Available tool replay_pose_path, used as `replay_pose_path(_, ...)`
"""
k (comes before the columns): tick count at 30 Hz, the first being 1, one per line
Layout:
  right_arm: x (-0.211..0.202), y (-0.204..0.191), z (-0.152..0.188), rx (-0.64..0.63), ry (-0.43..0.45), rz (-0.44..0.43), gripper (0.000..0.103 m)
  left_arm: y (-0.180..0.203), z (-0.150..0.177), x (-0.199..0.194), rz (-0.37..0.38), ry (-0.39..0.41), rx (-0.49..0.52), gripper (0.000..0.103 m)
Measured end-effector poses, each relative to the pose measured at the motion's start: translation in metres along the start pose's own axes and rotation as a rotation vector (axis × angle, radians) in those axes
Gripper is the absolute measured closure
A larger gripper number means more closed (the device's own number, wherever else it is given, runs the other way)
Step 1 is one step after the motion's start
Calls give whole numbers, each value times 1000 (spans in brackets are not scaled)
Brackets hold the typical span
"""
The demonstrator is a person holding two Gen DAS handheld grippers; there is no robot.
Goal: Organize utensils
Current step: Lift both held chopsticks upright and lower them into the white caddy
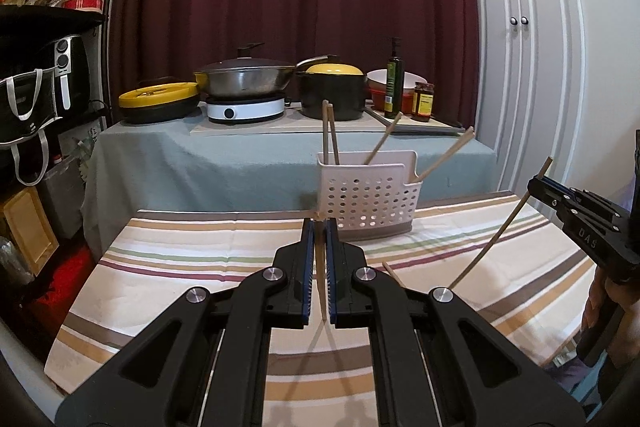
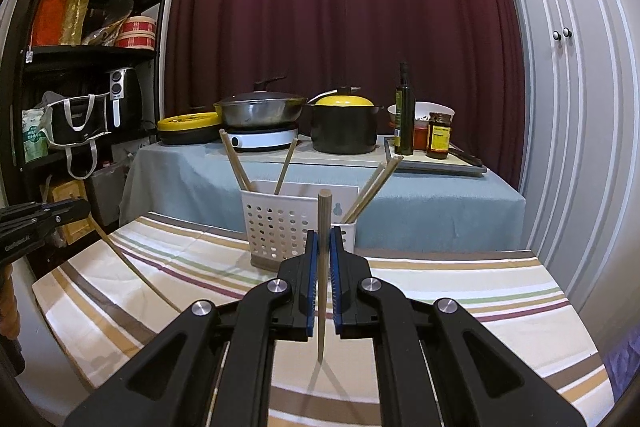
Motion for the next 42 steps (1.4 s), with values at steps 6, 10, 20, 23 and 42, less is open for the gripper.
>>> replay_pose_path(6, 9, 3, -5, 8, -1, -2, 96, -3, -7, 10, -2, 0, -4, 97)
replay_pose_path(10, 10, 4, -6, 11, 0, -2, 96, -1, -12, 17, -2, 5, -5, 97)
replay_pose_path(20, 19, 9, -11, 26, 0, -10, 96, 1, -24, 33, -15, 20, -5, 97)
replay_pose_path(23, 21, 10, -13, 30, 1, -13, 96, 2, -26, 37, -14, 22, -3, 97)
replay_pose_path(42, 24, 11, -39, 40, 36, -26, 96, 11, -72, 38, 47, 87, -13, 97)
Point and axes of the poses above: each gripper's, at about its wrist camera, not at the fingertips, and x roughly the way its jaws point, y to its right, z to its underside, the point moved 10 cm from there along x, roughly the way its jaws point, and after that the axes turned 3 degrees about -x, right-handed, at the moved point
